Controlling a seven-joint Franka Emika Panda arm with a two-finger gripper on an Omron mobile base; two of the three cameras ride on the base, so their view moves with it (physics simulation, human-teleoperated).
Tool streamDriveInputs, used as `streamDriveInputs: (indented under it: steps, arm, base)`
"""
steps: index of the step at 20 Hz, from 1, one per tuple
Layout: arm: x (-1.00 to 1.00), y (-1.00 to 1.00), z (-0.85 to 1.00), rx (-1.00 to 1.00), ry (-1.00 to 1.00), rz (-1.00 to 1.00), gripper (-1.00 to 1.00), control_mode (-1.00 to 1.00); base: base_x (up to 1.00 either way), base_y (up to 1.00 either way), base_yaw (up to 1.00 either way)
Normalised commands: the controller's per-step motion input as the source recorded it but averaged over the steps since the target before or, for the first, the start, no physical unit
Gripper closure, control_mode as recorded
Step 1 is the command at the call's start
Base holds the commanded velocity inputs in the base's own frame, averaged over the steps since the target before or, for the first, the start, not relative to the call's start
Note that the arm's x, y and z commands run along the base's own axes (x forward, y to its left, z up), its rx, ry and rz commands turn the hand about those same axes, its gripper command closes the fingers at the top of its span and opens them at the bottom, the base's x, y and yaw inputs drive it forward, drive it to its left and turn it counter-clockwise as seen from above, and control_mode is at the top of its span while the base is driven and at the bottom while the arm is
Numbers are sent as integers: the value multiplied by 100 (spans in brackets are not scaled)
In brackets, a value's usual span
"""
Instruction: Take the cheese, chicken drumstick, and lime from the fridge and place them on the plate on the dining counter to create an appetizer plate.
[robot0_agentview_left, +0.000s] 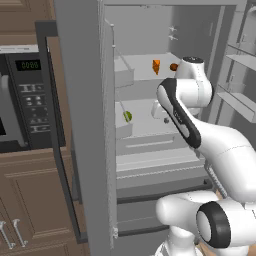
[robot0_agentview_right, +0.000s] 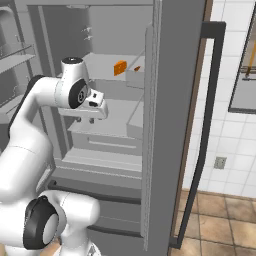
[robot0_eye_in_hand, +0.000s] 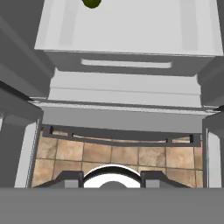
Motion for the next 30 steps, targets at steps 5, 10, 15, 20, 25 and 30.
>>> streamDriveInputs:
  steps: [5, 10, 15, 20, 25, 30]
  arm:
    - [0, -4, 0, 0, -1, 0, -100, -100]
    - [0, 0, 5, 0, -13, 0, -100, -100]
    - [0, 0, 29, 5, -20, -6, -100, -100]
    - [1, 0, 27, 3, -10, -12, -100, -100]
    - [11, 0, 30, 0, 0, -17, -100, -100]
    - [23, 0, 35, 0, 0, -17, -100, -100]
  base:
    - [0, 0, 0]
    - [0, 0, 0]
    - [0, 0, 0]
    - [0, 0, 0]
    - [0, 0, 0]
    - [0, 0, 0]
